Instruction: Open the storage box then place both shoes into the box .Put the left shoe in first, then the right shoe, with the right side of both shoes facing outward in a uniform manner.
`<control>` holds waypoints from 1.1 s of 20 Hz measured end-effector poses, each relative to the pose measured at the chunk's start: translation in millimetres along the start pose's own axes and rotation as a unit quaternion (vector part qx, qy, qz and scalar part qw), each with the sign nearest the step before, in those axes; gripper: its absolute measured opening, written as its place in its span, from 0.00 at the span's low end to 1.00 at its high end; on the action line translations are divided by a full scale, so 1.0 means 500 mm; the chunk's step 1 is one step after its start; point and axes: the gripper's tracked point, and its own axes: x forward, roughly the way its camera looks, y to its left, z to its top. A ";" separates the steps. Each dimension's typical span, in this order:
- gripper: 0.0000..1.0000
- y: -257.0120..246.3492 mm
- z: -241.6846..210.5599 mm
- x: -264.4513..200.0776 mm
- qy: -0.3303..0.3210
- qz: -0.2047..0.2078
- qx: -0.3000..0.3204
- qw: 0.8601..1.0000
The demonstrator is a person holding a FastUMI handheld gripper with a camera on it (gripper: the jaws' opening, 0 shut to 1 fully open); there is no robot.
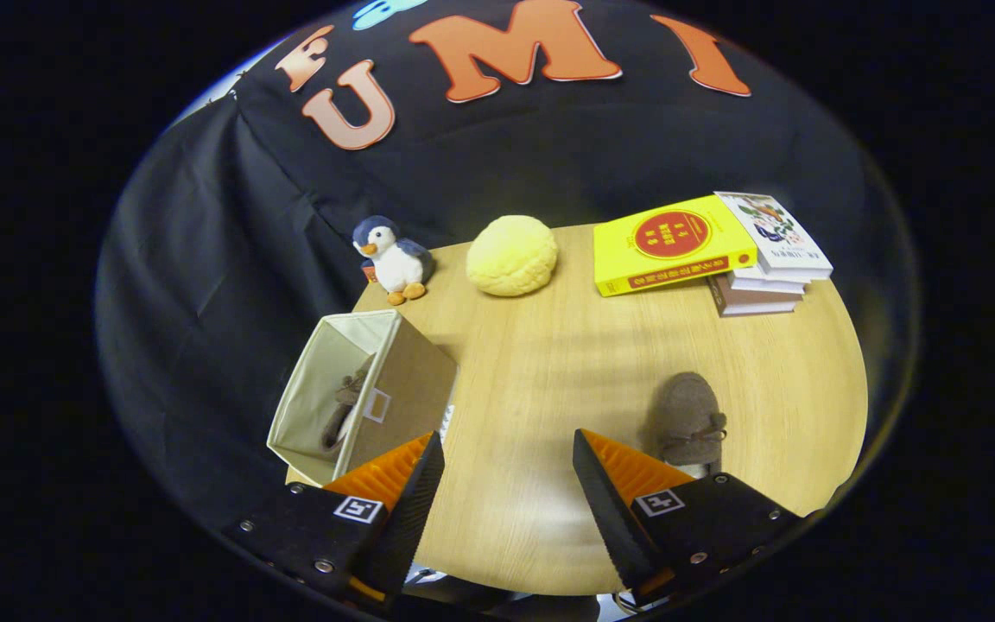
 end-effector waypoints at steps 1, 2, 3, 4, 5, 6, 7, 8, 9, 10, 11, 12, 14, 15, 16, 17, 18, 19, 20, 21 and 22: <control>0.90 -0.029 -0.010 -0.002 -0.001 -0.007 0.007 1.000; 0.90 -0.065 -0.022 -0.002 0.000 -0.018 0.010 1.000; 0.90 -0.105 -0.035 -0.002 0.003 -0.033 0.011 0.999; 0.91 -0.142 -0.049 -0.006 0.006 -0.049 0.010 0.999; 0.90 -0.178 -0.061 -0.005 0.008 -0.065 0.007 0.998; 0.90 -0.213 -0.074 -0.004 0.010 -0.078 0.003 0.997; 0.90 -0.245 -0.085 0.000 0.013 -0.088 -0.002 0.996; 0.90 -0.269 -0.097 0.002 0.016 -0.096 -0.006 0.995; 0.90 -0.292 -0.106 0.009 0.018 -0.102 -0.011 0.995; 0.90 -0.316 -0.117 0.017 0.023 -0.109 -0.016 0.994; 0.90 -0.334 -0.126 0.027 0.028 -0.115 -0.022 0.993; 0.90 -0.351 -0.138 0.037 0.036 -0.121 -0.028 0.992; 0.85 -0.378 -0.156 0.064 0.048 -0.124 -0.035 0.990; 0.83 -0.388 -0.163 0.081 0.053 -0.125 -0.037 0.990; 0.80 -0.398 -0.166 0.094 0.057 -0.127 -0.040 0.989; 0.78 -0.406 -0.164 0.107 0.055 -0.129 -0.043 0.989; 0.74 -0.414 -0.158 0.118 0.053 -0.132 -0.045 0.989; 0.72 -0.420 -0.150 0.131 0.049 -0.132 -0.045 0.989; 0.67 -0.424 -0.149 0.144 0.050 -0.132 -0.042 0.989; 0.64 -0.429 -0.152 0.154 0.057 -0.130 -0.038 0.989; 0.59 -0.431 -0.150 0.162 0.058 -0.129 -0.036 0.989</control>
